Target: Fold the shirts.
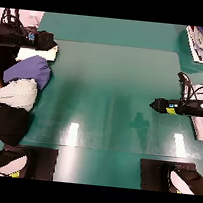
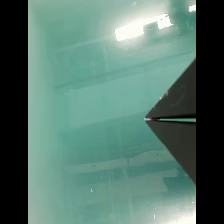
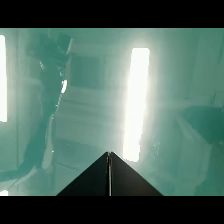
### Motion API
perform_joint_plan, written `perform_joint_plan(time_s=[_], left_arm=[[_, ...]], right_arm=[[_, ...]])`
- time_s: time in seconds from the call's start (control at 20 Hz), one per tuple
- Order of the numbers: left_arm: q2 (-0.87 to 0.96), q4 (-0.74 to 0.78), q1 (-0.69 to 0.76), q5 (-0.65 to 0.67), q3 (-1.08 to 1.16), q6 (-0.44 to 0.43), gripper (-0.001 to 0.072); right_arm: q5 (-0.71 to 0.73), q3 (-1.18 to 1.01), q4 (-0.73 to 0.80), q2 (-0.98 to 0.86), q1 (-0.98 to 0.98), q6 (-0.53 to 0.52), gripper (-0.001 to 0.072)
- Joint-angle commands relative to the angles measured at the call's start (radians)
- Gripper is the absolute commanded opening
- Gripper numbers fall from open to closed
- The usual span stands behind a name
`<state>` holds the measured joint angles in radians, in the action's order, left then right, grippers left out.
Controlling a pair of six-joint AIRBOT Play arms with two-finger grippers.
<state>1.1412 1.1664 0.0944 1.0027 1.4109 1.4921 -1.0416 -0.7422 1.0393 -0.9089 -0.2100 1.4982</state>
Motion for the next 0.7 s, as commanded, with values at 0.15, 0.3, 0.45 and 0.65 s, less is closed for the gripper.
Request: perform_joint_plan(time_s=[0.15,0.3,0.45,0.65], left_arm=[[-0.001,0.0,0.0,-0.001,0.0,0.0,0.0025],[-0.001,0.0,0.0,0.0,0.0,0.0,0.0025],[-0.001,0.0,0.0,0.0,0.0,0.0,0.0025],[0.002,0.009,0.0,-0.035,0.0,-0.017,0.0026]], right_arm=[[0.014,0.0,0.0,-0.001,-0.003,0.002,0.0016],[0.014,0.0,0.0,-0.001,-0.003,0.002,0.0016],[0.014,0.0,0.0,-0.001,-0.003,0.003,0.0016],[0.021,0.0,0.0,-0.001,-0.003,0.004,0.0016]])
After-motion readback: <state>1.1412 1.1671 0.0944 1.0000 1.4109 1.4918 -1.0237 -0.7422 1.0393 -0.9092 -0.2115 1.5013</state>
